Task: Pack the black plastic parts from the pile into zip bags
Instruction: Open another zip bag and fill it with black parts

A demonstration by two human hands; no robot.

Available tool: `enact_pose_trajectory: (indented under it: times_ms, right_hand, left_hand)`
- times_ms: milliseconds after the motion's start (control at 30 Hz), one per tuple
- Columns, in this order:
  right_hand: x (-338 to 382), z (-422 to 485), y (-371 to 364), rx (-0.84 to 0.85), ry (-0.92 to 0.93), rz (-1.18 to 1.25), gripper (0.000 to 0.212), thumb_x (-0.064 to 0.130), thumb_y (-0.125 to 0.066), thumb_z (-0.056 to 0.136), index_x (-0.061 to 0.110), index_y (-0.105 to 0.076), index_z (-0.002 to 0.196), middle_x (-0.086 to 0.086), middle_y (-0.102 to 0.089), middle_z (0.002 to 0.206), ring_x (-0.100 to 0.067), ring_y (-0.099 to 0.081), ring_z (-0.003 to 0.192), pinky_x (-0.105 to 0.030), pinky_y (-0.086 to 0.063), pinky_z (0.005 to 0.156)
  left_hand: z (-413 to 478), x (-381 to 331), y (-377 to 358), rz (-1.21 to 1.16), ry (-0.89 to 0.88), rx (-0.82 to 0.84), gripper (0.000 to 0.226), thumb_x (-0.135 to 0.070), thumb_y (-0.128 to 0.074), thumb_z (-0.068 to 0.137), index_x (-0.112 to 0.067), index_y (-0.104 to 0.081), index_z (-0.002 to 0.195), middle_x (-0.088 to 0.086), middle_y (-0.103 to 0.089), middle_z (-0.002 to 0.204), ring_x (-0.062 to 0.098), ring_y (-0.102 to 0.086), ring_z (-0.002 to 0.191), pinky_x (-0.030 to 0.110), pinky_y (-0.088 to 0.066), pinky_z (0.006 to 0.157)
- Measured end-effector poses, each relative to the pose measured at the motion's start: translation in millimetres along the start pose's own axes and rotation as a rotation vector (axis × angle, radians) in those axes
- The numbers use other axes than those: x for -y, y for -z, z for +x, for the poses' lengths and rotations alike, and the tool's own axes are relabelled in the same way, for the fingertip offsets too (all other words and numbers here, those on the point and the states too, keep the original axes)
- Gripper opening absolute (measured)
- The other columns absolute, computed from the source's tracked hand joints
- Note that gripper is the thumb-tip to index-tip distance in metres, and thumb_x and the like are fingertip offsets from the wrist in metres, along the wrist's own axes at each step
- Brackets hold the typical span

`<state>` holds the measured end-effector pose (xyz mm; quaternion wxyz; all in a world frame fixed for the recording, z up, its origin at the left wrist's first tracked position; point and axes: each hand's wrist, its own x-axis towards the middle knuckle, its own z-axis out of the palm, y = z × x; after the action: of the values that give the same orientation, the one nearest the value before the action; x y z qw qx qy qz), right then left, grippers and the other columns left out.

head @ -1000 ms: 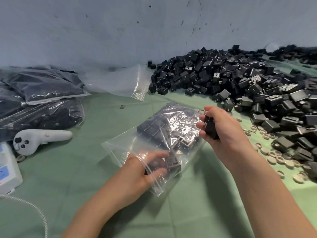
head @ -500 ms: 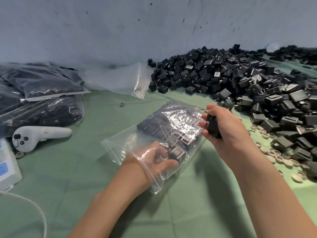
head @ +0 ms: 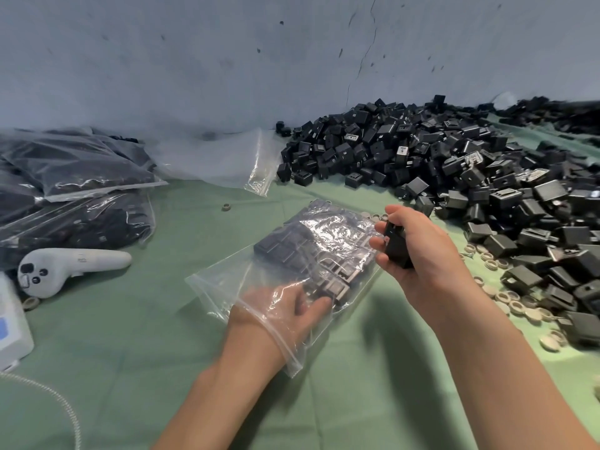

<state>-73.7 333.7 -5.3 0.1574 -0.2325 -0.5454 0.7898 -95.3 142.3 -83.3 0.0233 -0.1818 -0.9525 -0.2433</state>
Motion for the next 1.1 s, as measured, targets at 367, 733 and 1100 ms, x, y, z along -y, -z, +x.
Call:
enact_pose_trajectory:
  times_ms: [367,733,1100]
  right_hand:
    - [8,-11,8,-0.02,-0.066,0.145,0.008,0.015,-0.054,0.095,0.016,-0.061,0.1,-0.009,-0.064,0.087,-0.012,-0.06,0.051,-0.021,-0.046,0.042]
    - [10,-11,13,-0.023,-0.135,0.262,0.007,0.015,-0.056,0.093,0.014,-0.061,0.098,-0.01,-0.064,0.085,-0.013,-0.061,0.052,-0.02,-0.046,0.042]
    - [18,-6,27,-0.14,-0.266,0.481,0.01,0.015,-0.051,0.096,0.011,-0.054,0.086,-0.013,-0.059,0.077,-0.015,-0.057,0.058,-0.018,-0.045,0.039]
  left_hand:
    - [-15,7,32,-0.646,0.091,0.136,0.025,-0.051,-0.058,0.091,-0.034,-0.073,0.082,-0.001,-0.074,0.077,0.01,-0.07,0.069,0.009,-0.046,0.061]
    - [-25,41,56,-0.962,0.217,0.117,0.038,-0.051,-0.07,0.078,-0.016,-0.079,0.09,0.008,-0.076,0.101,0.019,-0.072,0.099,0.031,-0.05,0.09]
    - [-47,31,82,-0.455,0.276,-0.556,0.067,-0.07,-0.038,0.086,-0.008,-0.044,0.061,0.005,-0.036,0.044,0.019,-0.032,0.043,0.037,-0.027,0.046]
